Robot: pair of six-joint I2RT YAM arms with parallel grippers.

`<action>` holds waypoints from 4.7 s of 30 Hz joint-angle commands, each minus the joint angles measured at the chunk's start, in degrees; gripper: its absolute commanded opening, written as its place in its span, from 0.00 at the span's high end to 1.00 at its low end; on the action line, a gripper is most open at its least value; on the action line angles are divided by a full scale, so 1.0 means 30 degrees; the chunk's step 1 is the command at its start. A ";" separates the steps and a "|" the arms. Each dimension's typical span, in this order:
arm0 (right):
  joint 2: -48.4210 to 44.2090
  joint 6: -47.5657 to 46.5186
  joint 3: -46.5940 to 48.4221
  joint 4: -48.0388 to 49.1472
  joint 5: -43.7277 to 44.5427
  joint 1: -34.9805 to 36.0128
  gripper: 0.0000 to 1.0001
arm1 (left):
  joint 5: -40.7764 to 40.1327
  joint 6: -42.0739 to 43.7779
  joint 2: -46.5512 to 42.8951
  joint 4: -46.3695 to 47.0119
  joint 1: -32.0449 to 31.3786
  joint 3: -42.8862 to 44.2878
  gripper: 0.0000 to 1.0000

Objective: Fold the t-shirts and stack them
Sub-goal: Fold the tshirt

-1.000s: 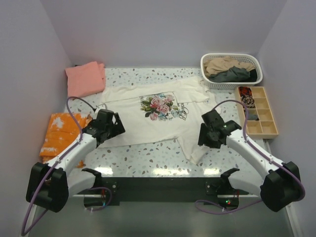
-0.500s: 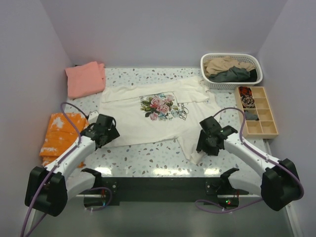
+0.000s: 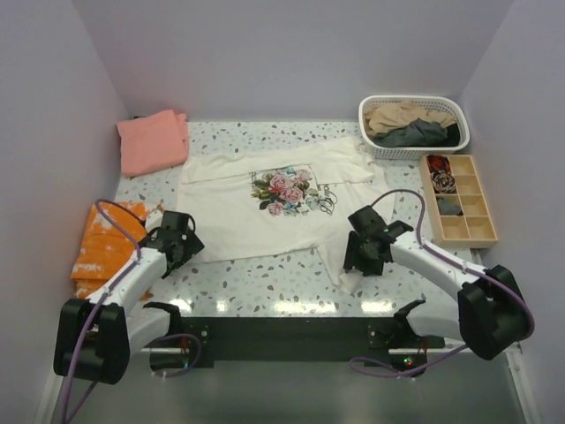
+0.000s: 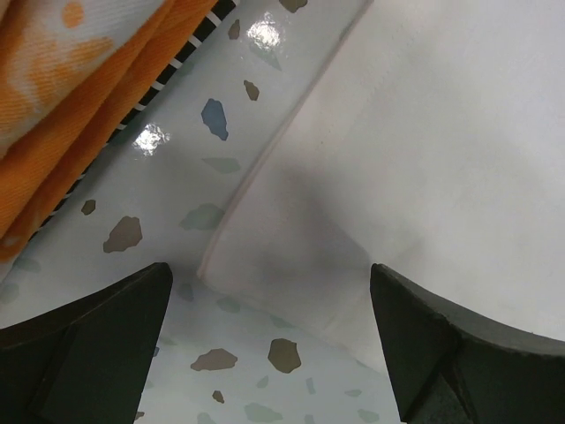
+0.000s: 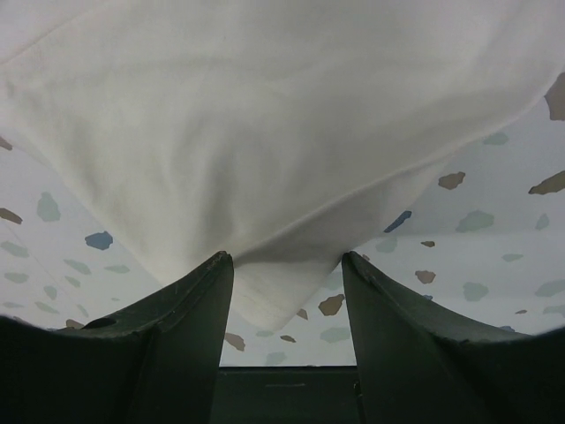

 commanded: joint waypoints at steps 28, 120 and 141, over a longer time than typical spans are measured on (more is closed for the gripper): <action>-0.0566 0.1726 0.1601 -0.3642 0.3404 0.3140 0.92 | 0.2142 0.0590 0.0056 0.1804 0.0501 -0.0997 0.01; 0.7635 -0.5538 1.4665 0.1545 0.8707 -0.3246 1.00 | 0.3546 0.4193 0.8465 0.2742 0.1966 0.8965 0.99; 0.4698 -0.6944 1.3460 0.1044 0.7974 -0.3627 1.00 | 0.3256 0.4222 0.3305 0.0016 0.1966 0.7996 0.99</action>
